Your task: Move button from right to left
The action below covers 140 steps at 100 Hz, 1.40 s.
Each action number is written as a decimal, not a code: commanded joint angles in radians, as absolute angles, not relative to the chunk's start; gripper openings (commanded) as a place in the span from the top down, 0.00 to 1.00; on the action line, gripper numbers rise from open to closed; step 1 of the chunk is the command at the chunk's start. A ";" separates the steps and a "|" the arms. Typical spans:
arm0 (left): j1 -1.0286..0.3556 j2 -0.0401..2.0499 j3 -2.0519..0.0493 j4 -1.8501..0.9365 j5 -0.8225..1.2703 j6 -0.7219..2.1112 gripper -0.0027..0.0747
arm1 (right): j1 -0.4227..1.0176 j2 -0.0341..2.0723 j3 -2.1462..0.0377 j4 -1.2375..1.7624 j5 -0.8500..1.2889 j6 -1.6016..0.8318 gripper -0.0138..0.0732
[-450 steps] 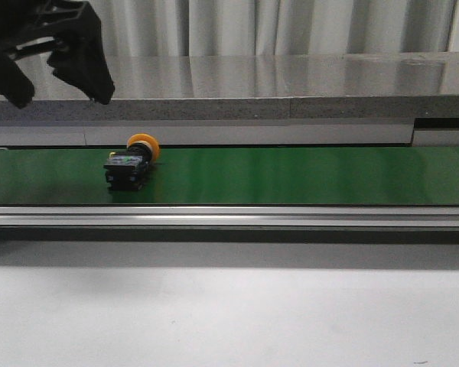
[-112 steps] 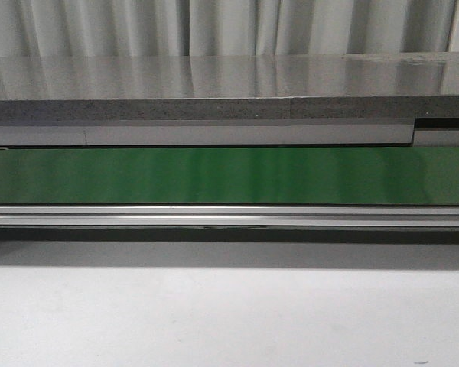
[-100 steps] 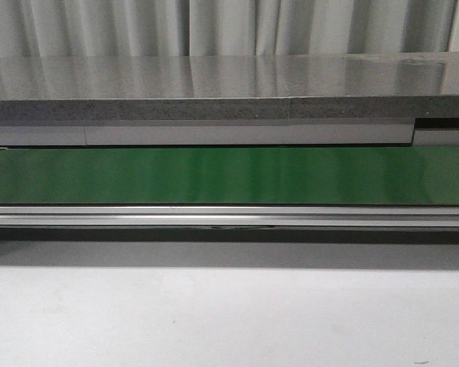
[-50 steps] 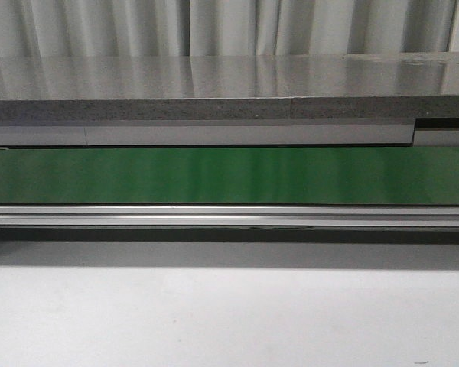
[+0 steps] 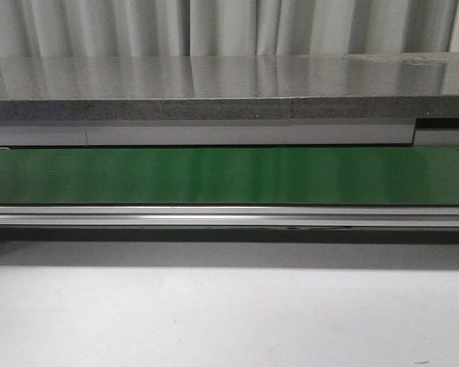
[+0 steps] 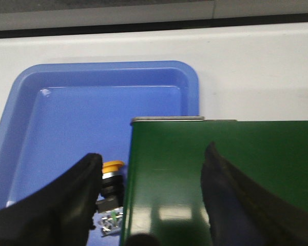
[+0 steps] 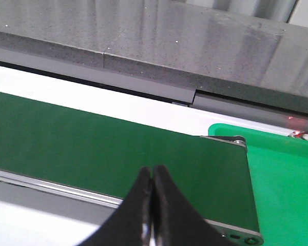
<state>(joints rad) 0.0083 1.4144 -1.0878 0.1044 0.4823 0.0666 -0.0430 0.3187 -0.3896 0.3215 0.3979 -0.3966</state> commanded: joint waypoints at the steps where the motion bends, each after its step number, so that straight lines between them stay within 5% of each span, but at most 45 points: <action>1: -0.024 1.332 -1.075 0.071 0.403 0.065 0.45 | -0.042 0.323 -0.417 0.329 0.319 -0.403 0.92; 75: -0.057 0.687 -0.591 -0.068 0.146 0.065 0.46 | -0.042 0.323 -0.417 0.329 0.319 -0.403 0.92; 91: -0.057 0.568 -0.557 -0.081 0.163 0.065 0.58 | -0.042 0.323 -0.417 0.329 0.319 -0.403 0.92; 118: -0.057 0.483 -0.523 -0.081 0.203 0.065 0.96 | -0.042 0.323 -0.417 0.329 0.319 -0.403 0.92; 140: -0.057 0.483 -0.523 -0.086 0.207 0.065 0.96 | -0.042 0.323 -0.417 0.329 0.319 -0.403 0.92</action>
<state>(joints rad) -0.0486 0.4802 -0.4961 -0.0711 0.2725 0.0666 -0.0430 0.3187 -0.3896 0.3215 0.3979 -0.3966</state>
